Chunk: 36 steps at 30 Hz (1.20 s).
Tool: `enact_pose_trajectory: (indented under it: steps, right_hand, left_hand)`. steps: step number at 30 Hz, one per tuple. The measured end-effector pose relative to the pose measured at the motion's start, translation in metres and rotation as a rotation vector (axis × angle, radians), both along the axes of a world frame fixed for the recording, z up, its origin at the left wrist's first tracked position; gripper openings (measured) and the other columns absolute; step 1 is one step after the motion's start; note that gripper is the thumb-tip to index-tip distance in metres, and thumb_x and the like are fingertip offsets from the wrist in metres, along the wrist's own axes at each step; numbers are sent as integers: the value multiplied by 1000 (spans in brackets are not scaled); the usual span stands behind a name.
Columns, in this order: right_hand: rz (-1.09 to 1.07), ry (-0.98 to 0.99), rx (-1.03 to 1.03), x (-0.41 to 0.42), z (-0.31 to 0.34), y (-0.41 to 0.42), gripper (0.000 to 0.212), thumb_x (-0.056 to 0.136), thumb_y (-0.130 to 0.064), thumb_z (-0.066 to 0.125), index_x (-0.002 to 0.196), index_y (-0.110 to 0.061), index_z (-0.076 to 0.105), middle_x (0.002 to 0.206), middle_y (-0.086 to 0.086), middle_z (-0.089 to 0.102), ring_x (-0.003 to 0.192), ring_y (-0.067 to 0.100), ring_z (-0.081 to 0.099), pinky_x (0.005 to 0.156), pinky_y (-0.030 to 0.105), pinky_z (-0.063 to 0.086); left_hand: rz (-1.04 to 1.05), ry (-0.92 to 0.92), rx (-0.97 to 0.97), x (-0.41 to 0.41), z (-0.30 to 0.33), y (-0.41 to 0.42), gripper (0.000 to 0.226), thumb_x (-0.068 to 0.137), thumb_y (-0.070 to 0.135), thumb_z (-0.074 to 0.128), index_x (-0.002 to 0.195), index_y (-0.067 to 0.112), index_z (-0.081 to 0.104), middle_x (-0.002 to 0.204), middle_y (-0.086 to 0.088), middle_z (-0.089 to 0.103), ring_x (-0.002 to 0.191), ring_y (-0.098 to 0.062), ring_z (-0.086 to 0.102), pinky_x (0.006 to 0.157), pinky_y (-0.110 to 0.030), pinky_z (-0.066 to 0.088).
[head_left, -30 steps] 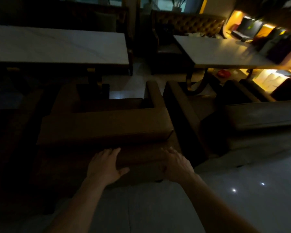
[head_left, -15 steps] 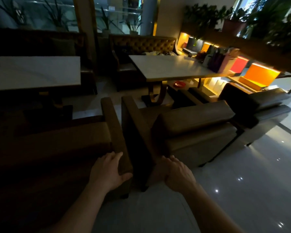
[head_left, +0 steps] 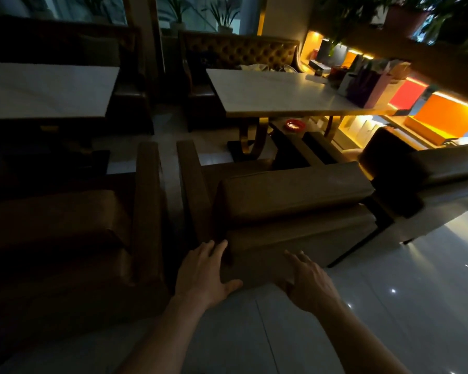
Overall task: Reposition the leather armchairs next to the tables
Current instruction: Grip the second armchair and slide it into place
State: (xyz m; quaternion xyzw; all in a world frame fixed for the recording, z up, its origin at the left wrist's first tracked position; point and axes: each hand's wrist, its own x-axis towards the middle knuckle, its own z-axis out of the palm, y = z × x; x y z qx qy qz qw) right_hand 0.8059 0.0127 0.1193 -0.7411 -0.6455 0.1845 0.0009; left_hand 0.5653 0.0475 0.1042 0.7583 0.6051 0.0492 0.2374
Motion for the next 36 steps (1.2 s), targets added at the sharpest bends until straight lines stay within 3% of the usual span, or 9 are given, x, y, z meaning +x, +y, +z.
enact_pose_trajectory:
  steps: [8, 13, 17, 20, 25, 27, 30, 32, 36]
  right_hand:
    - [80, -37, -36, 78, -62, 92, 86, 80, -65, 59, 150, -30, 22, 151, 7, 33, 131, 25, 41, 102, 40, 44]
    - [121, -65, -65, 113, -88, 137, 97, 78, -69, 58, 152, -31, 10, 158, 9, 18, 143, 31, 20, 111, 45, 34]
    - [186, -128, -82, 136, -112, 172, 109, 74, -77, 54, 152, -30, -5, 161, 13, 0, 147, 33, -1, 117, 49, 22]
    - [247, -153, -129, 146, -127, 185, 113, 73, -76, 56, 151, -30, -12, 161, 13, -9, 147, 34, -8, 118, 51, 13]
    - [289, -202, -40, 142, -142, 192, 112, 70, -71, 65, 153, -25, 5, 159, 24, 2, 144, 42, 6, 117, 52, 21]
    - [281, -236, -50, 136, -147, 195, 114, 70, -69, 66, 153, -24, 1, 158, 24, 0, 143, 45, 4, 117, 53, 18]
    - [259, -230, -50, 129, -154, 200, 110, 75, -65, 64, 153, -23, -1, 158, 23, 4, 144, 44, -5, 117, 58, 16]
    - [255, -239, -63, 128, -157, 203, 107, 78, -65, 61, 152, -24, -4, 157, 26, 5, 145, 45, -1, 116, 59, 17]
    - [236, -288, -103, 124, -155, 206, 103, 81, -68, 53, 152, -24, -7, 158, 25, 5, 145, 44, 4, 116, 56, 18]
  left_hand:
    - [47, -4, 40, 76, -72, 72, 102, 78, 69, 63, 156, 32, 7, 165, -2, 8, 150, -24, 5, 121, -42, 8]
    - [89, 73, 8, 105, -99, 96, 105, 79, 68, 64, 155, 30, 2, 166, -3, 0, 151, -25, -2, 122, -46, 5]
    - [139, 132, 21, 125, -116, 108, 105, 79, 63, 67, 155, 30, 2, 165, -7, 3, 150, -27, -2, 120, -43, -6]
    - [167, 177, 23, 134, -129, 111, 106, 78, 59, 71, 155, 30, 3, 163, -8, 7, 150, -30, -1, 121, -45, -6]
    - [218, 192, 53, 140, -139, 117, 107, 78, 54, 73, 154, 31, 2, 160, -7, 9, 148, -32, 3, 119, -43, -3]
    - [225, 184, 76, 139, -143, 121, 107, 78, 53, 74, 155, 29, 3, 160, -8, 9, 148, -33, 4, 118, -41, -3]
    - [239, 134, 86, 136, -150, 127, 103, 77, 49, 76, 155, 30, 10, 159, -7, 13, 148, -34, 8, 119, -42, 9]
    - [235, 111, 82, 132, -154, 130, 101, 74, 47, 78, 153, 29, 18, 157, -6, 20, 146, -35, 16, 117, -43, 23]
    - [154, 145, 66, 128, -162, 134, 102, 50, 53, 91, 138, 23, 49, 134, -10, 51, 123, -36, 52, 99, -44, 47]
